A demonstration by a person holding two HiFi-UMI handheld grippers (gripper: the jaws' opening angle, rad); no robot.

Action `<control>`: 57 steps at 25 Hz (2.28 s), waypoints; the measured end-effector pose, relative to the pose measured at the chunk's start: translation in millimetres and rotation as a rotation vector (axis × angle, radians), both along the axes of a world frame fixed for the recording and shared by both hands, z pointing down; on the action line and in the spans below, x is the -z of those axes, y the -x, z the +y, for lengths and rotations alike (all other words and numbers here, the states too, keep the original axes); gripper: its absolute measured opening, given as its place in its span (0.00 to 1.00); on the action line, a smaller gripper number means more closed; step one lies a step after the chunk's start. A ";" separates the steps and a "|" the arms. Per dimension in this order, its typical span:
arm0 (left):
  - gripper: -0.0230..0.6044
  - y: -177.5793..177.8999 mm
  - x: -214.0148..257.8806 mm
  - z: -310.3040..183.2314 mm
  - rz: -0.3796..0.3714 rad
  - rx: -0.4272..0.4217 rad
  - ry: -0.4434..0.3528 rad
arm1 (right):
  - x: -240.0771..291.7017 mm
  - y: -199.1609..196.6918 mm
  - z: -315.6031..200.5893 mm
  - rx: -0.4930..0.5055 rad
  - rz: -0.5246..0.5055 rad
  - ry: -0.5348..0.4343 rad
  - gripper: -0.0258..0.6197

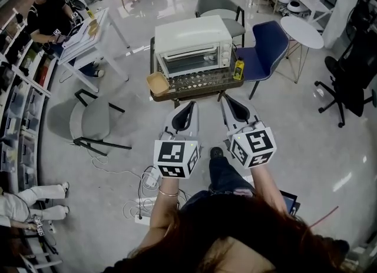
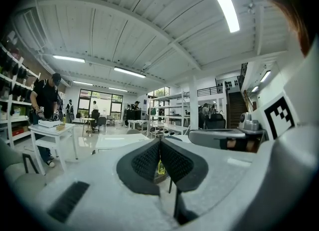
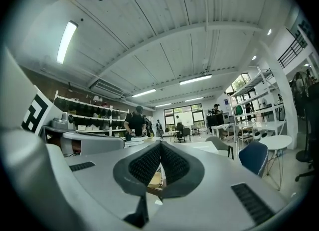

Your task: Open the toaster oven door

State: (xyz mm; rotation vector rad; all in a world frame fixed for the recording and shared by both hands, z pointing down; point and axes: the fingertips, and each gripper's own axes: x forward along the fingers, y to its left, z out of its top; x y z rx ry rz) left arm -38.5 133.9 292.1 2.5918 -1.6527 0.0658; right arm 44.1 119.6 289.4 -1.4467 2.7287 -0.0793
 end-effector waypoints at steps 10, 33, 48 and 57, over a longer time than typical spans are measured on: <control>0.06 -4.8 -2.9 -56.9 0.011 -0.004 0.016 | -10.5 -2.2 -58.7 -0.016 0.015 0.027 0.04; 0.06 -13.3 -20.0 -183.4 -0.036 -0.005 0.024 | -35.5 14.4 -191.8 0.036 0.046 0.066 0.04; 0.06 -8.0 -33.2 -254.2 -0.029 0.032 0.043 | -53.6 23.4 -263.4 0.087 0.063 0.112 0.04; 0.06 -1.1 -34.9 -267.0 -0.027 0.053 0.045 | -65.4 33.4 -281.0 0.115 0.090 0.136 0.04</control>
